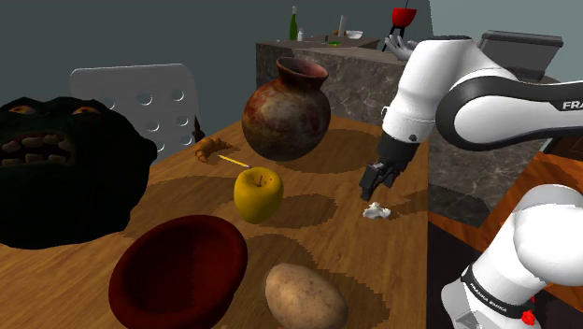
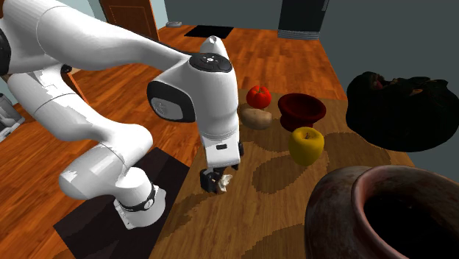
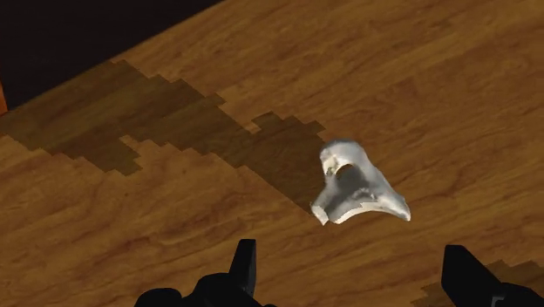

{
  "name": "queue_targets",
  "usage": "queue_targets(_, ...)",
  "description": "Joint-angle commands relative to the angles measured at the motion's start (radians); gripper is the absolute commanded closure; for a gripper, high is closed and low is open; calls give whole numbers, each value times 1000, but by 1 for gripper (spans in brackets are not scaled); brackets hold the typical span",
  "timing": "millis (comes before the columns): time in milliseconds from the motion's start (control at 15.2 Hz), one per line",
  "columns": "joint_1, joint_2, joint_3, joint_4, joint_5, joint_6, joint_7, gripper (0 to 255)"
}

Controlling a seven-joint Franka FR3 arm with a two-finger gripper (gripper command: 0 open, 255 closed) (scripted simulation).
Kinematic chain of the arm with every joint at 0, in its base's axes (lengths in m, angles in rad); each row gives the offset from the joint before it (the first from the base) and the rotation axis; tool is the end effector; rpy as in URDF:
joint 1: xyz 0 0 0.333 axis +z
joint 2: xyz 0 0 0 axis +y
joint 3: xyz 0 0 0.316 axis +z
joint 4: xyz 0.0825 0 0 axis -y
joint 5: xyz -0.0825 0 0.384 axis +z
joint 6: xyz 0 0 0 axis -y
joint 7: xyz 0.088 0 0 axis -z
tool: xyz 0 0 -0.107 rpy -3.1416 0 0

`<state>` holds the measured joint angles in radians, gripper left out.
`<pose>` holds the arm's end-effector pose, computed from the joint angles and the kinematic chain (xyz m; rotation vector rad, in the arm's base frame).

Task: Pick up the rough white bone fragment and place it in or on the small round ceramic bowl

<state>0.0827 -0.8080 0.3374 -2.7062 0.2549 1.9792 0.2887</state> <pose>0.2889 0.1439 0.4513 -3.1248 0.0879 -0.0957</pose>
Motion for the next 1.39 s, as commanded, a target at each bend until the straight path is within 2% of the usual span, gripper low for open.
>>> queue_targets(0, 5, 10, 14, -25, 10, 39, 6, 0)
queue_targets(330, 7, 40, 31, -70, 24, 114, 4, 0)
queue_targets(858, 7, 40, 31, -69, 24, 113, 5, 0)
queue_targets(924, 7, 40, 31, -69, 24, 113, 5, 255)
queue_targets(1320, 7, 40, 31, -69, 24, 113, 5, 255)
